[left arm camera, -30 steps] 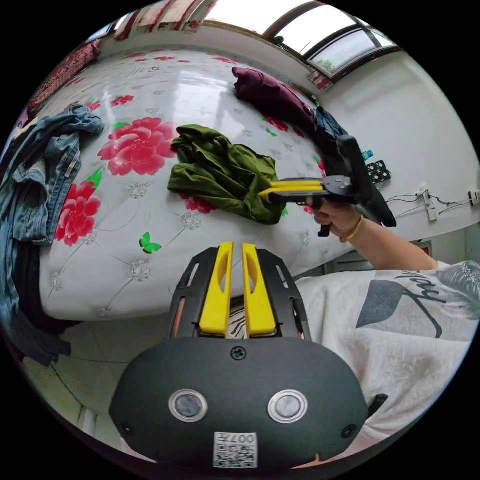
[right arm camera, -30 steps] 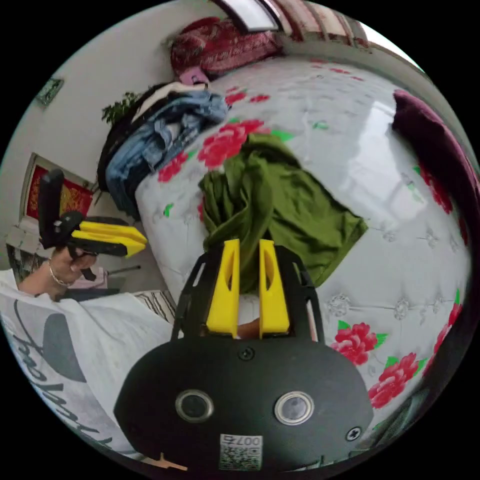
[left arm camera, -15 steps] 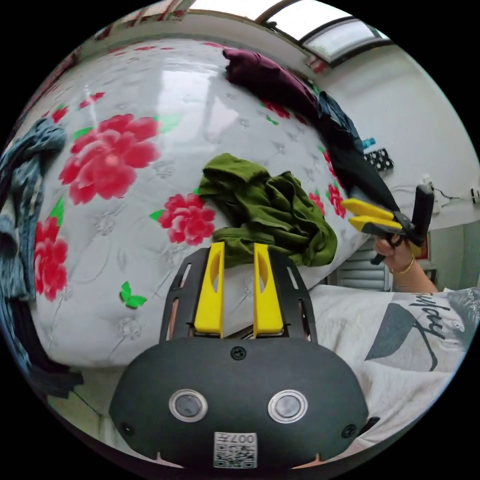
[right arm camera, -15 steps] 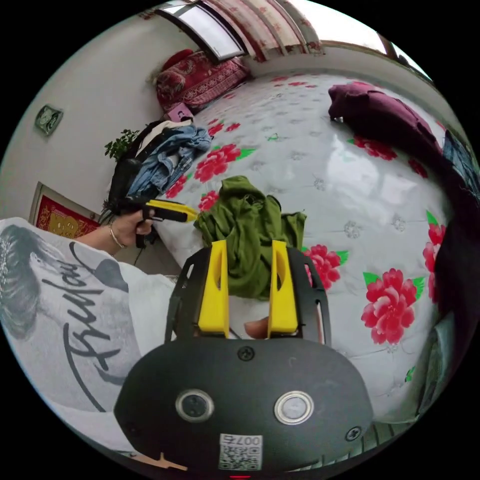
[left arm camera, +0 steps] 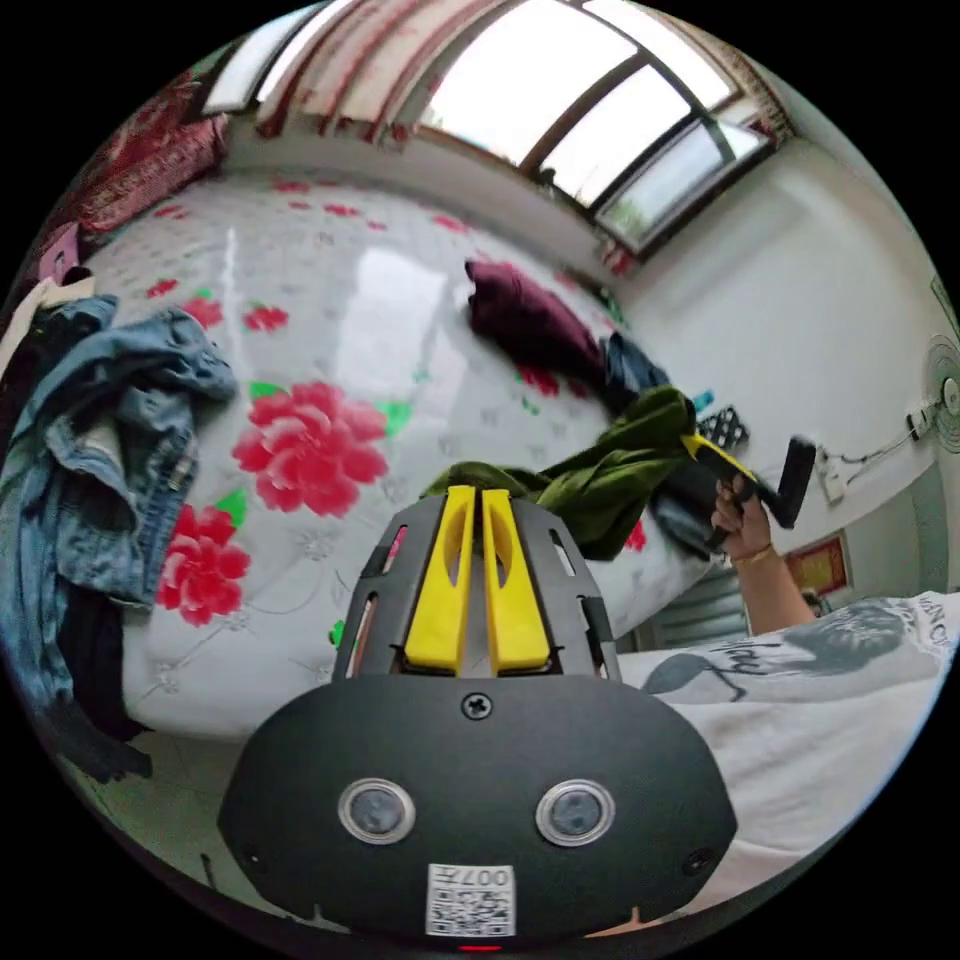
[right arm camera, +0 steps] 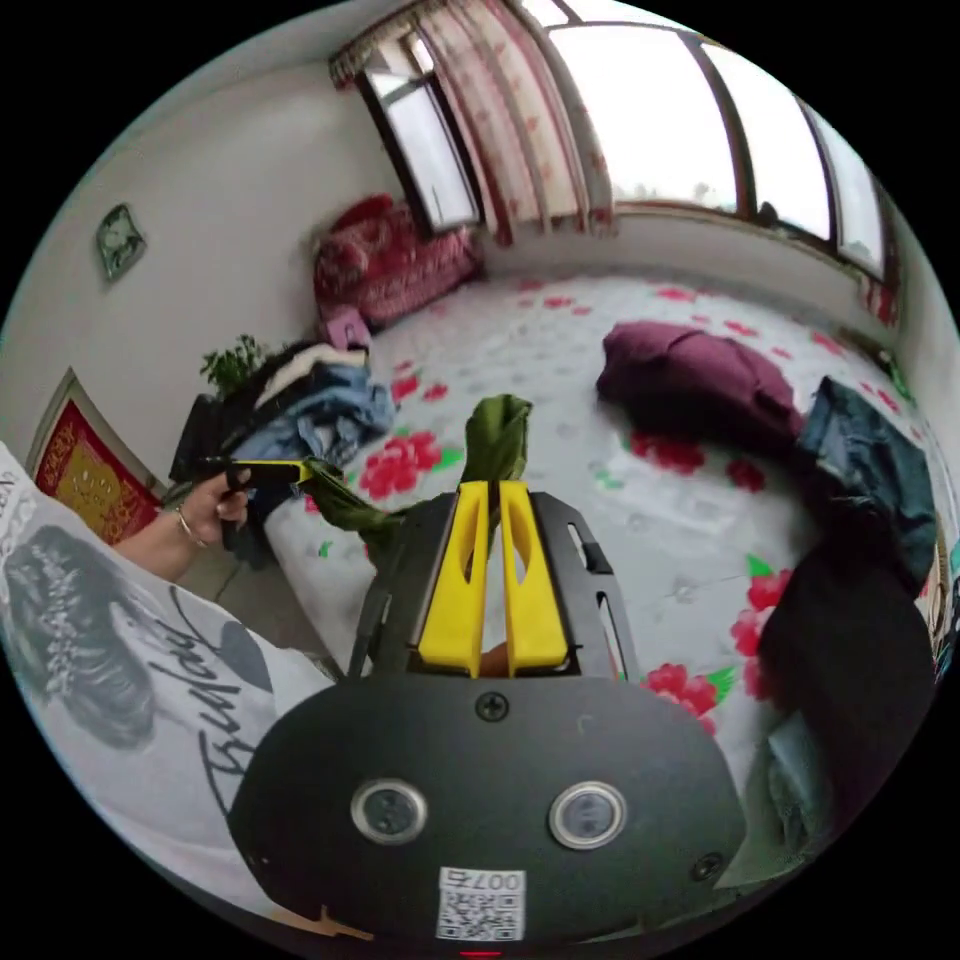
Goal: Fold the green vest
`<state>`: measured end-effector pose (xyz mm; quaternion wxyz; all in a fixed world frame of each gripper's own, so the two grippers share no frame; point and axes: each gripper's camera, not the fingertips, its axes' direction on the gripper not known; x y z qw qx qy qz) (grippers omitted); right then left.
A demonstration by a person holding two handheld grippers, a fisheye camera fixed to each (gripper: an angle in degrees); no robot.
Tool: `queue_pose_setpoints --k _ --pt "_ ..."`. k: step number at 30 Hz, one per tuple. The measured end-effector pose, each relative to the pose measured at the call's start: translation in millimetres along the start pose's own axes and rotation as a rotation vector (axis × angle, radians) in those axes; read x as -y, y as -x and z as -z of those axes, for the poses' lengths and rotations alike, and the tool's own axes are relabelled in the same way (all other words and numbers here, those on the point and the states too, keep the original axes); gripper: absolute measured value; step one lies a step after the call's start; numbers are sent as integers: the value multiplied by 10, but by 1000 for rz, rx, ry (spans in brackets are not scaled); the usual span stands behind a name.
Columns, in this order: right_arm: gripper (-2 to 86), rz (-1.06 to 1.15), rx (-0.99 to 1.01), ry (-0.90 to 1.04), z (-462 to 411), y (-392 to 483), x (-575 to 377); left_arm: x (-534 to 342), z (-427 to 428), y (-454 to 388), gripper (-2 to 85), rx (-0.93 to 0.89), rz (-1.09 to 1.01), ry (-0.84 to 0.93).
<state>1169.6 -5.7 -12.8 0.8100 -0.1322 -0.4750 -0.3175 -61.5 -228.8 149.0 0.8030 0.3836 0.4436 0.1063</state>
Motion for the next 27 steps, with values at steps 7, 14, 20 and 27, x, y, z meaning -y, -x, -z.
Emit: queue_pose_setpoints --k 7,14,20,27 --pt "12 -4 -36 -27 540 63 -516 -162 506 87 -9 42 4 -98" --pt "48 -270 -49 297 -119 -109 -1182 -738 -194 812 -8 171 305 238" --pt "68 -169 -83 322 -458 -184 -828 -715 -95 976 -8 143 322 202" --pt "70 -194 -132 328 -1078 -489 -220 -724 -2 986 -7 160 289 205"
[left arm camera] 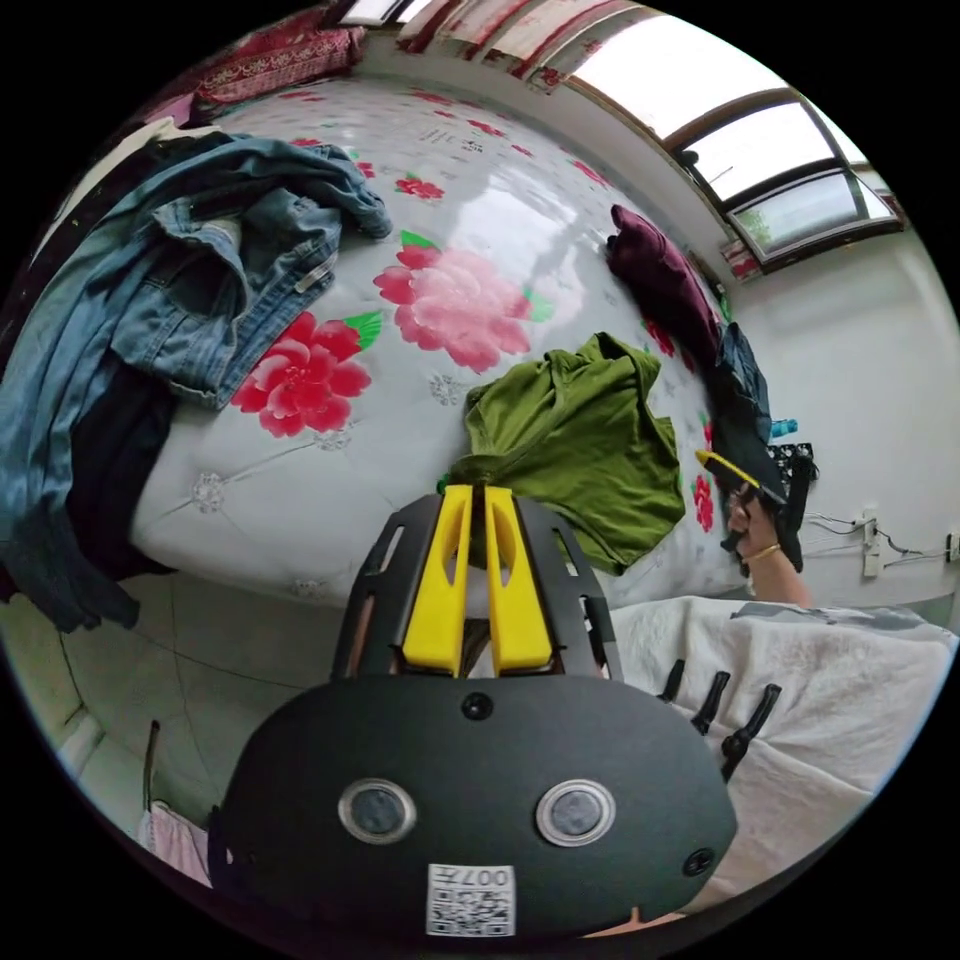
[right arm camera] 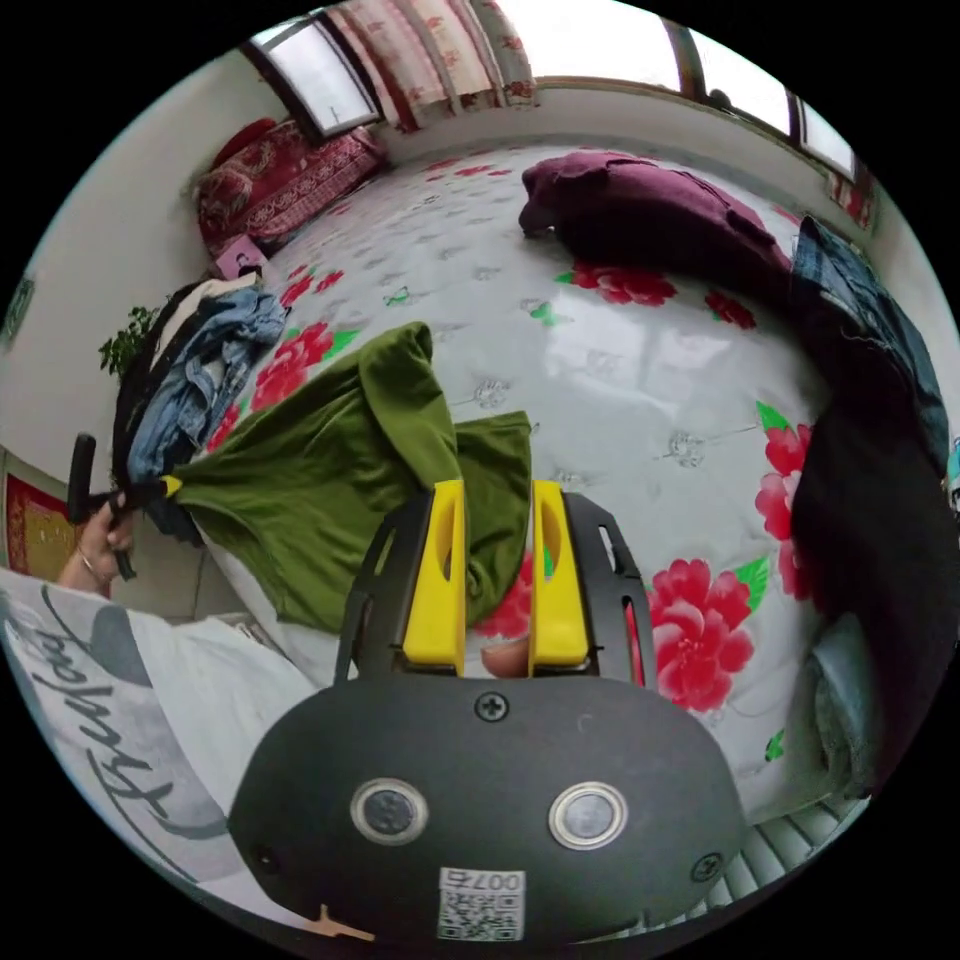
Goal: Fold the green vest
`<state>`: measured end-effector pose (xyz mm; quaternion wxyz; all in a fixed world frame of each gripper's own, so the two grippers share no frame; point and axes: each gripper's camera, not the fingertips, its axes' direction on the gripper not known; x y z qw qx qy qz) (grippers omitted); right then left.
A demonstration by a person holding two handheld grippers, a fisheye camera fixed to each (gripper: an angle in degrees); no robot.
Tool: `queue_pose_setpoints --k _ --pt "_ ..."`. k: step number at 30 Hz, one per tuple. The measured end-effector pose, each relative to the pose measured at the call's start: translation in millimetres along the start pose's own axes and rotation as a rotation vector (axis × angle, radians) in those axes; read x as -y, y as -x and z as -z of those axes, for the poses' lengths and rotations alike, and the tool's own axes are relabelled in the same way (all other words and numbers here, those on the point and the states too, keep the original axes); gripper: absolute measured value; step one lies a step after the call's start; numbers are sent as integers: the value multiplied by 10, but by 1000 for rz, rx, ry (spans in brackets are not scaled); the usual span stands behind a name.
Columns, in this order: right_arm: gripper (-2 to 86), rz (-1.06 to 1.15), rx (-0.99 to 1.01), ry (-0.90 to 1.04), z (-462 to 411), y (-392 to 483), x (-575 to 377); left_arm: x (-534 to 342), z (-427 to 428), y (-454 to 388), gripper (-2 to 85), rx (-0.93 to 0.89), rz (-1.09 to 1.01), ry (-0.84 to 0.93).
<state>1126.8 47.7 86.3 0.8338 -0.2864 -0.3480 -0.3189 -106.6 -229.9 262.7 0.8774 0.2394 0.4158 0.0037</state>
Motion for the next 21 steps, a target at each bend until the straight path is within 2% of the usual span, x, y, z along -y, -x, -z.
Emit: queue_pose_setpoints --k 6,10,17,21 --pt "65 -22 18 49 -224 -20 422 37 322 319 -4 46 103 -87" --pt "47 -61 -44 154 -537 -7 490 363 270 253 24 -2 48 -103" --pt "3 -2 -18 143 -398 140 360 1445 -729 -515 73 -130 -216 87" --pt "-2 -66 95 -63 199 74 308 1906 -1445 -924 47 -107 -277 255"
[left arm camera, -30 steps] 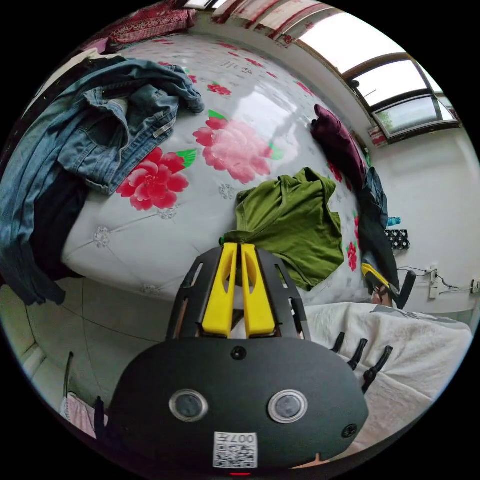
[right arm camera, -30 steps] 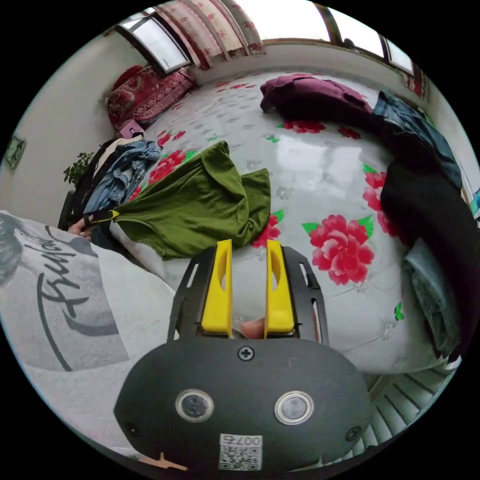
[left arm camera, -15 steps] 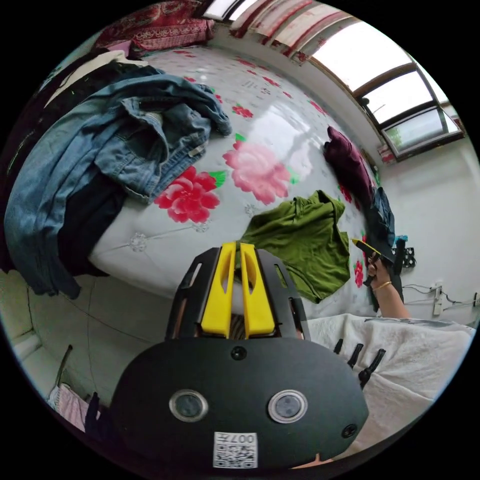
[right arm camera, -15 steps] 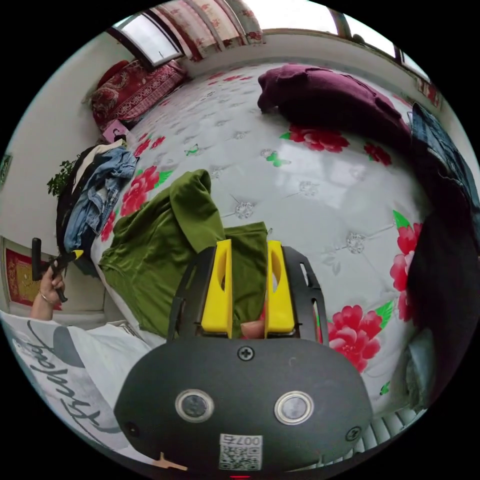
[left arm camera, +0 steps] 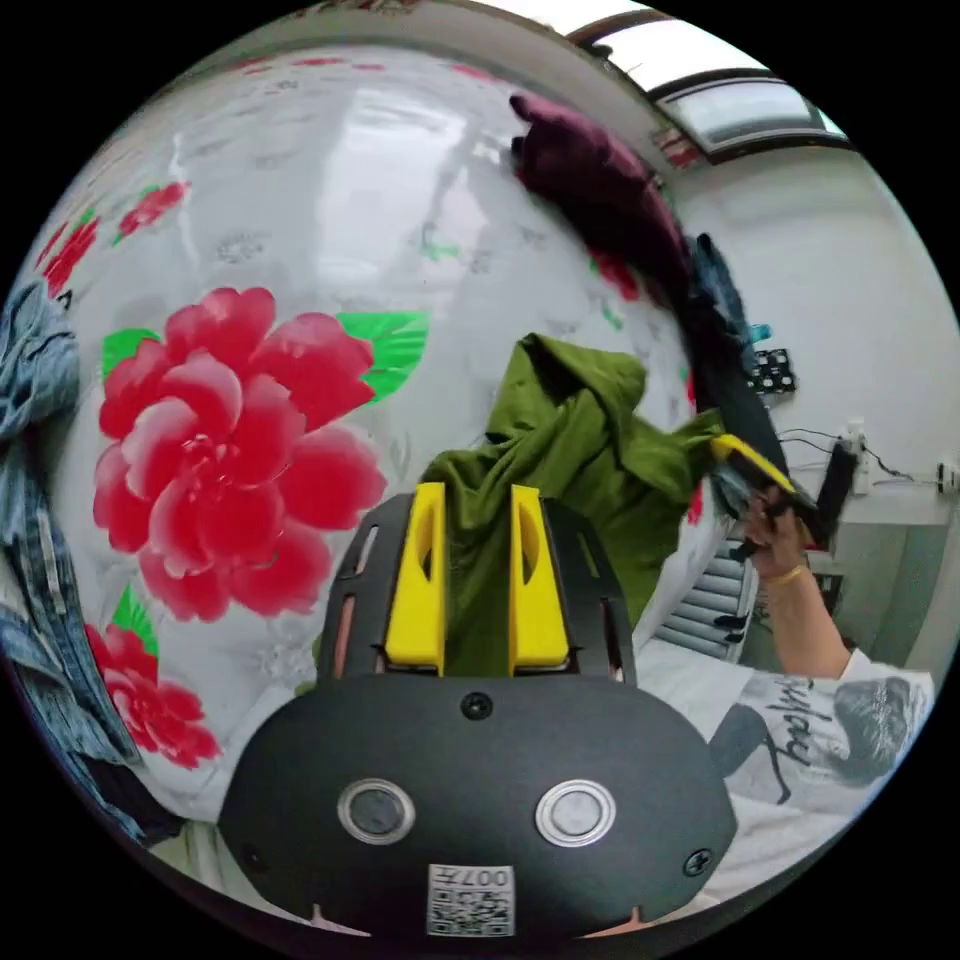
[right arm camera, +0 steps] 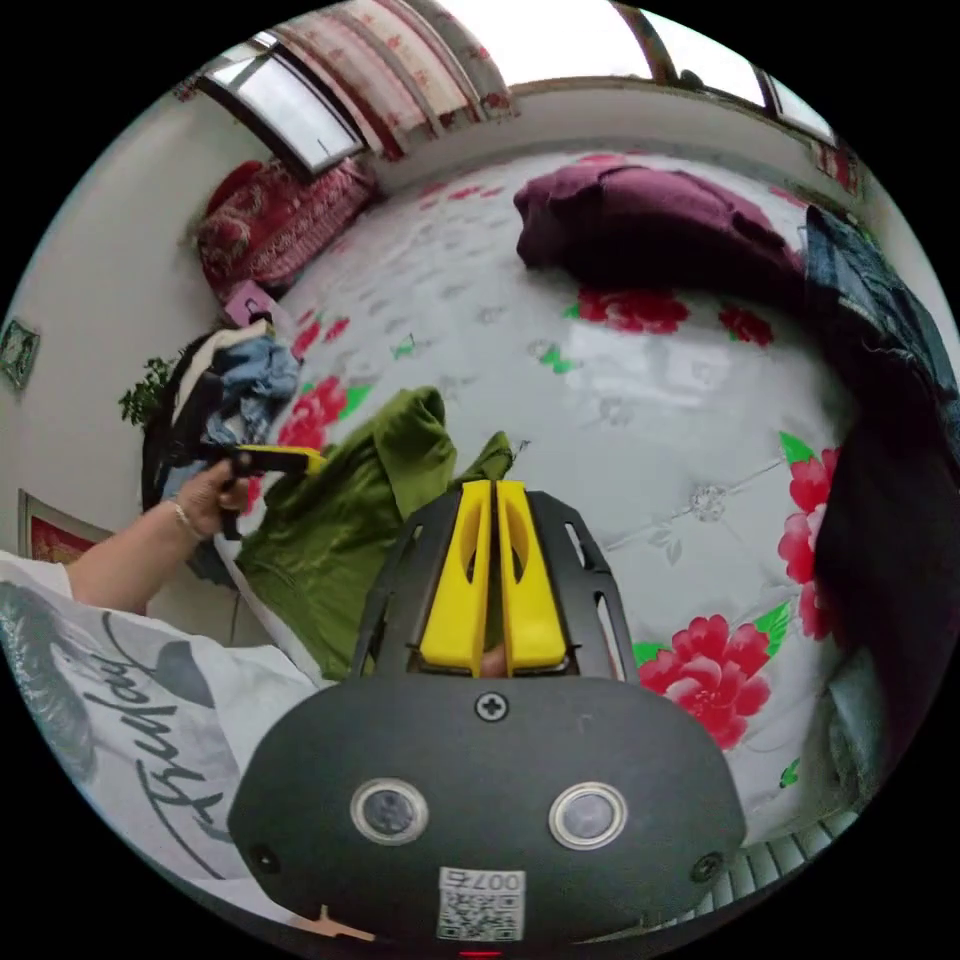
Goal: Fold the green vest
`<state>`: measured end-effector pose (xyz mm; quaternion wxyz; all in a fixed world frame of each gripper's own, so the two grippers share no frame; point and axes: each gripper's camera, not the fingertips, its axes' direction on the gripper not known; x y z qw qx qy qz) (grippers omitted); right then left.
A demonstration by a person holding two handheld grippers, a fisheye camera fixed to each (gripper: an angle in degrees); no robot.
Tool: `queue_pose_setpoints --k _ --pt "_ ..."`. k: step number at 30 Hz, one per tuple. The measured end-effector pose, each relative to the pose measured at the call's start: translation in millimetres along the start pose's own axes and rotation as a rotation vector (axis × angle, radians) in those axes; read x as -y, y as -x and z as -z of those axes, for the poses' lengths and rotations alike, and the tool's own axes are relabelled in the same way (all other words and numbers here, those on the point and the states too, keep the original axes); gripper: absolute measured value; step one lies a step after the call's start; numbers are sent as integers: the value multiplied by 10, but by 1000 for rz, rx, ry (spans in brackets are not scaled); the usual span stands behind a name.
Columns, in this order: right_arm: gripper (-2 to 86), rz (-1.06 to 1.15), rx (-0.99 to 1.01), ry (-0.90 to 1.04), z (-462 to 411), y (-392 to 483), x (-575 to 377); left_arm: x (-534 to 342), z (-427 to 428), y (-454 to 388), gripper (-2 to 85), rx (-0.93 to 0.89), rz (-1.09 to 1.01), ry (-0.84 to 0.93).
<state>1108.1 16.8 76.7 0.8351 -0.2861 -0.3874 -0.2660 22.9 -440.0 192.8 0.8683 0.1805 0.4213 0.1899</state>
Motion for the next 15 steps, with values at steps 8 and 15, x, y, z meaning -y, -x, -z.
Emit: queue_pose_setpoints --k 8,15 --pt "-3 57 99 -480 1623 157 376 243 863 -148 -2 -171 -119 -264" --pt "-3 348 301 -872 2848 446 -133 -977 2165 -125 17 -50 -153 -709"
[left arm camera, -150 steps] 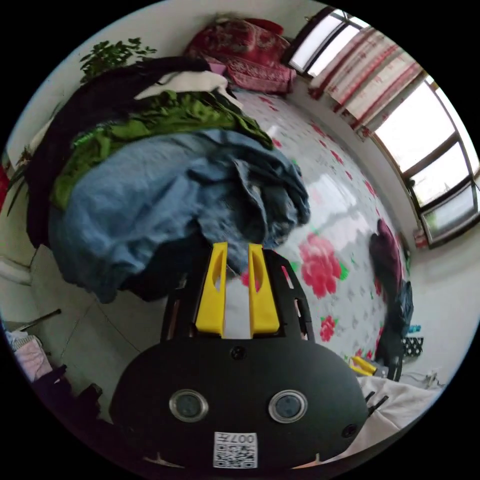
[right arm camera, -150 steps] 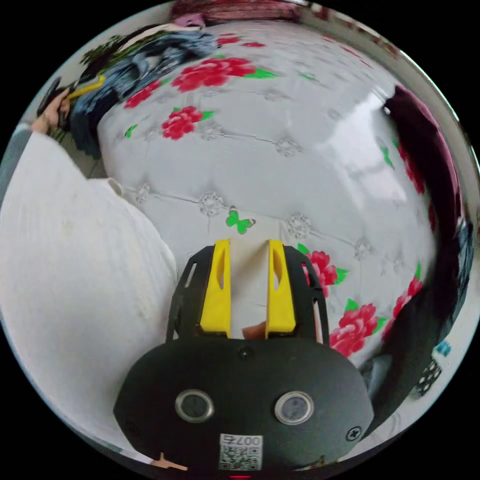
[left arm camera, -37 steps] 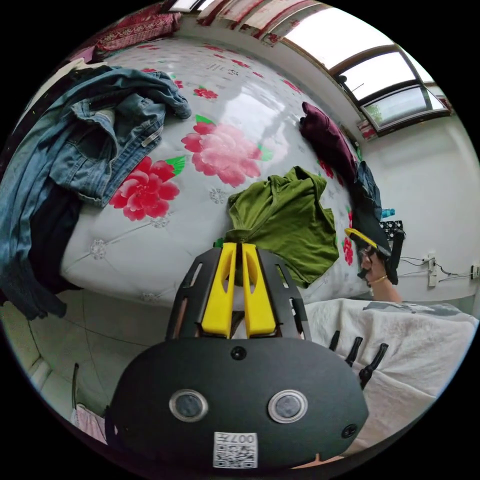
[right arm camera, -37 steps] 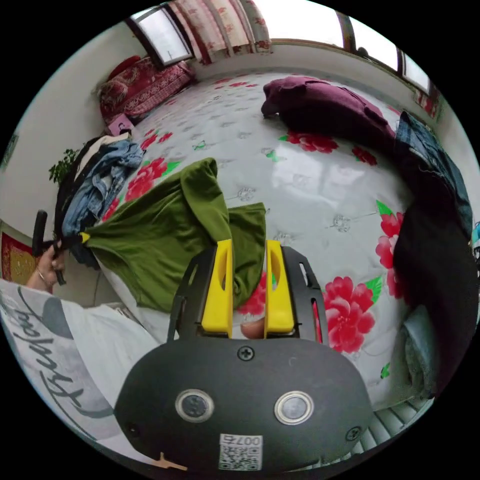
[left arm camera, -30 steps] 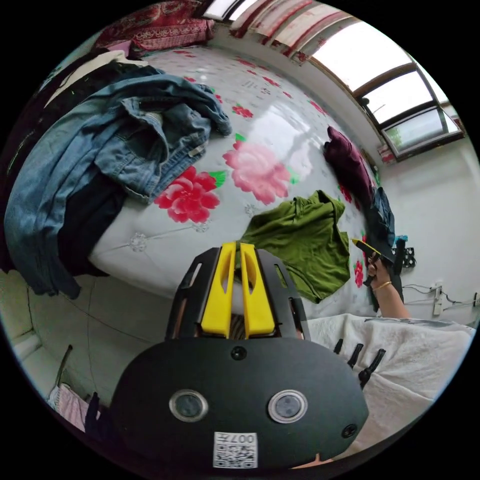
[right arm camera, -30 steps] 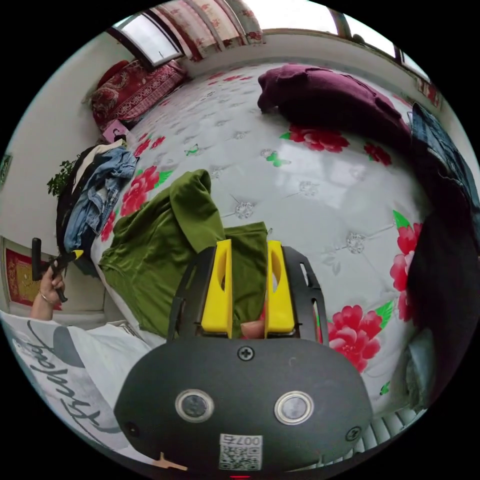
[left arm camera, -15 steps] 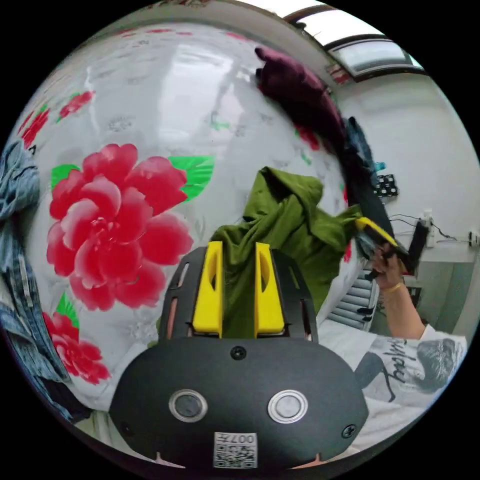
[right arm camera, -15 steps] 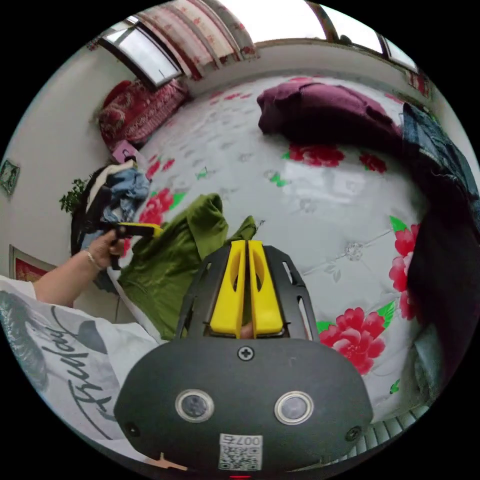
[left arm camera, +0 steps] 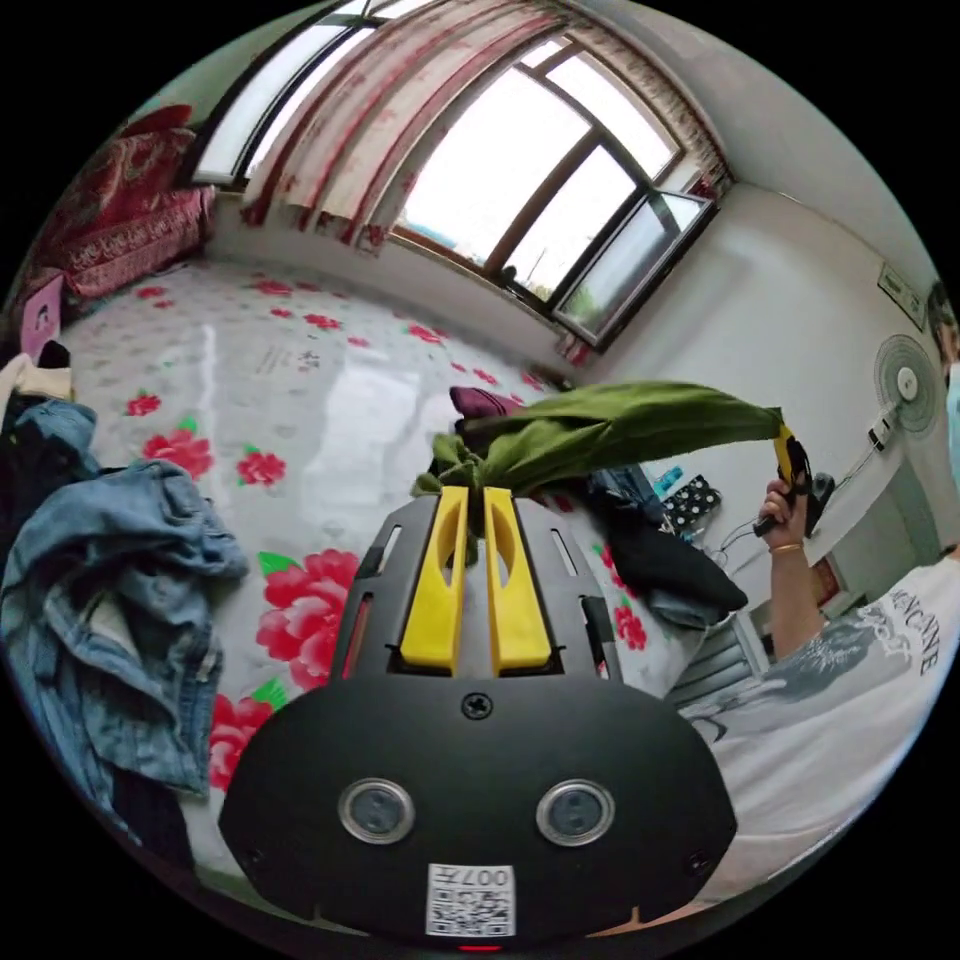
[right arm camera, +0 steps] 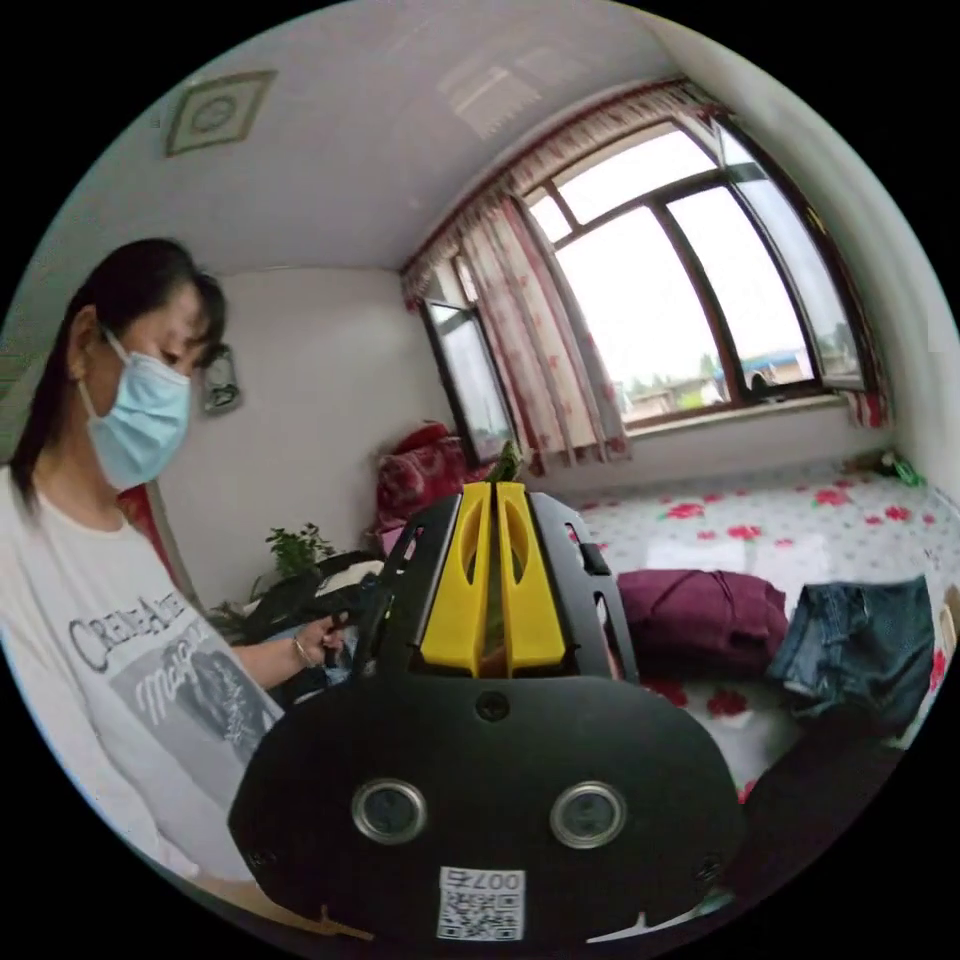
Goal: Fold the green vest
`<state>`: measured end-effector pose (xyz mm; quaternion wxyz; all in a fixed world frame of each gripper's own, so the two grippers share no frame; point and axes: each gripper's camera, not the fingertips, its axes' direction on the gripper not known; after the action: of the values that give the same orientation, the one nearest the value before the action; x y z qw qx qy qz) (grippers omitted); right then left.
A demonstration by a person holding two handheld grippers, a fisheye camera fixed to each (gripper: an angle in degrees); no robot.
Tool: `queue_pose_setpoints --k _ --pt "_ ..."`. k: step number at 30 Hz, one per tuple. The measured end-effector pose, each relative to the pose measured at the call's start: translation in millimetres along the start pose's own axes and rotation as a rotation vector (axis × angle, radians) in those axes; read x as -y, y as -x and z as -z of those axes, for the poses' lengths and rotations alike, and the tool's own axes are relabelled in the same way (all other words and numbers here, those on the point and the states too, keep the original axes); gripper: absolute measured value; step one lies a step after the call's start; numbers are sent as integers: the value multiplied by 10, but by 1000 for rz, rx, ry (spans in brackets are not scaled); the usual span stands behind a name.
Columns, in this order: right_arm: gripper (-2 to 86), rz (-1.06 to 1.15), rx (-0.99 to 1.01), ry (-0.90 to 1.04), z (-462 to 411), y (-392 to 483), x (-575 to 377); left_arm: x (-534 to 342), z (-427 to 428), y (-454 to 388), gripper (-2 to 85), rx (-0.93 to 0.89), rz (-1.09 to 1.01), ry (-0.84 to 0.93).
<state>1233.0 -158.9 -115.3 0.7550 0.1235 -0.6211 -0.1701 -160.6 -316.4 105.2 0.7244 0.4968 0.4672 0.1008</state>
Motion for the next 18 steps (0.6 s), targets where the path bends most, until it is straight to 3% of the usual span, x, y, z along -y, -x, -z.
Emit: queue_pose_setpoints --k 3,9,13,18 --pt "-2 69 85 115 105 133 -187 -433 192 110 33 144 78 69" --pt "-2 -63 -25 686 -407 70 -1394 -1349 161 206 48 183 299 205" --pt "-3 -110 -62 1027 -895 194 -2419 -1516 -106 90 58 156 317 273" --pt "-3 -9 -65 1112 -1087 525 -2706 -1276 -678 -12 76 171 242 355"
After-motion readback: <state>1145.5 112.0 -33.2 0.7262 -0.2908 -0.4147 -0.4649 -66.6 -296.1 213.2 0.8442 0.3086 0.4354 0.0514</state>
